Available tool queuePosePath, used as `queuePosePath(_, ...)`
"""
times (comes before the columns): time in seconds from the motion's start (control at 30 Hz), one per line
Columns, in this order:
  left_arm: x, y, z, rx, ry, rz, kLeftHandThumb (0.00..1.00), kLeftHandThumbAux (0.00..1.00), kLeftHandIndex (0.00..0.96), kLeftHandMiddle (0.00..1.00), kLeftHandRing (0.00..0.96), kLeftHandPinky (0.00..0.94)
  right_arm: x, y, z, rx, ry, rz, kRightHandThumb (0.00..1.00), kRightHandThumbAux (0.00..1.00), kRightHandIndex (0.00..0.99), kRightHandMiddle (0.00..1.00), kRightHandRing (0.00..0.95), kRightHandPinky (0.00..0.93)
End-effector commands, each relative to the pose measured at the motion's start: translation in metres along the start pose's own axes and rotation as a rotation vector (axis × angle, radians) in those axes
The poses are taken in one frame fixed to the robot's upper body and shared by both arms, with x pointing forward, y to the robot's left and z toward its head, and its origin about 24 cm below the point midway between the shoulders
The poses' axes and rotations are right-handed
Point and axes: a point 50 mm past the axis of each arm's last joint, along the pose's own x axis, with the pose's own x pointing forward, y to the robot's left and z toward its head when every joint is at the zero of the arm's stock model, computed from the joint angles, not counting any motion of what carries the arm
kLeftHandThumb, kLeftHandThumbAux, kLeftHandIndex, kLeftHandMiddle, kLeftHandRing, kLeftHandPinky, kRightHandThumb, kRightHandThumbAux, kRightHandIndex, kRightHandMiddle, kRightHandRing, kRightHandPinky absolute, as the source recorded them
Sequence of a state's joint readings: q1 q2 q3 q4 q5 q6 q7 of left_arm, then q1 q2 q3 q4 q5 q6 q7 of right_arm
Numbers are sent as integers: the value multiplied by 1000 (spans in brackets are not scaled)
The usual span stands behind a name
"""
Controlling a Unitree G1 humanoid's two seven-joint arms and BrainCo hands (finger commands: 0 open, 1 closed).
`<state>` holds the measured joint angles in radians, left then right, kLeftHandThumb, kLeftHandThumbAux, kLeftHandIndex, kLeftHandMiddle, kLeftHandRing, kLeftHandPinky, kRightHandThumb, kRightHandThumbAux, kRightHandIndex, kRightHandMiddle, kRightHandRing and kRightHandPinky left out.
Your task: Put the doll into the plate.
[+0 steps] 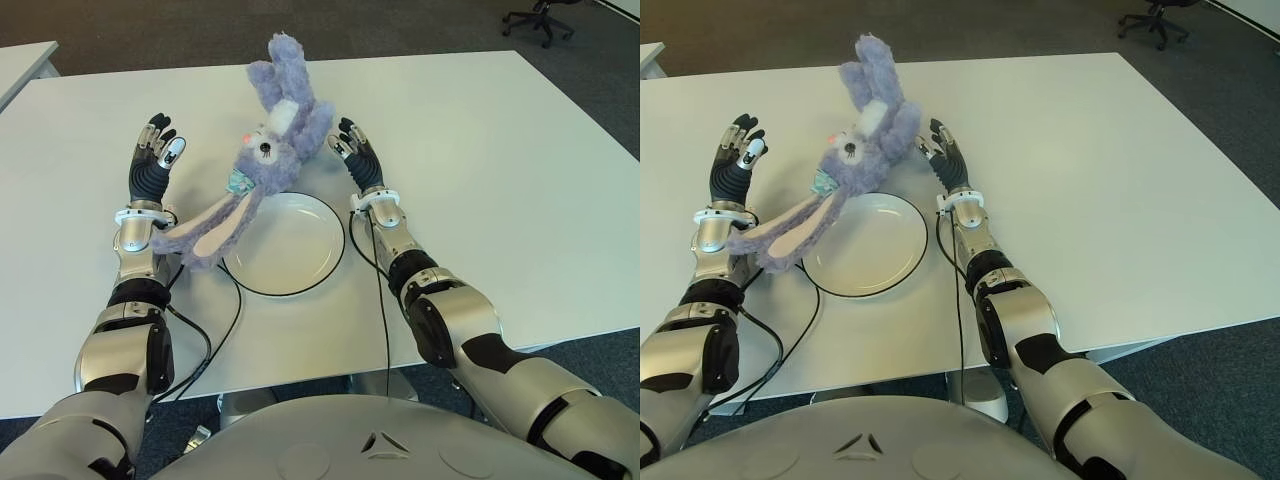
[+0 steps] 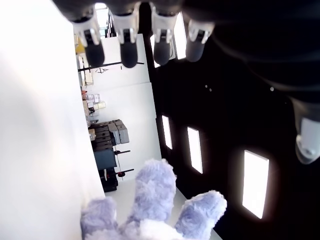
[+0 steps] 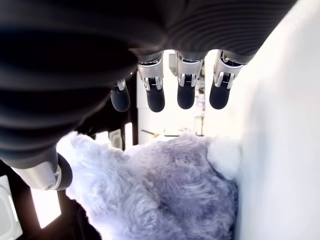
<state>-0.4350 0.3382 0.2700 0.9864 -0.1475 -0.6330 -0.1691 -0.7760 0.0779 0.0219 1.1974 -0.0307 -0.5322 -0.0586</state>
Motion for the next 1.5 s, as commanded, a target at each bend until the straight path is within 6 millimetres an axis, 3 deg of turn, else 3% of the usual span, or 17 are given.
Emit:
queuePosePath(0.03,-34,-10,-40,-22,164,-7,0,443,0,92,95,107,5,46,8,71,23,85,458,474,47,13,10,54)
queuePosePath(1.0,-36,-11,-40,-28,156,-7,0,436,0,90,95,109,11,53,16,87,38,97,513,484,39,20,17,61)
queuePosePath(1.5,-39,-10,-40,-26,151,-6,0,418,0,90,92,101,13,57,17,56,50,117,470,464,29,12,14,55)
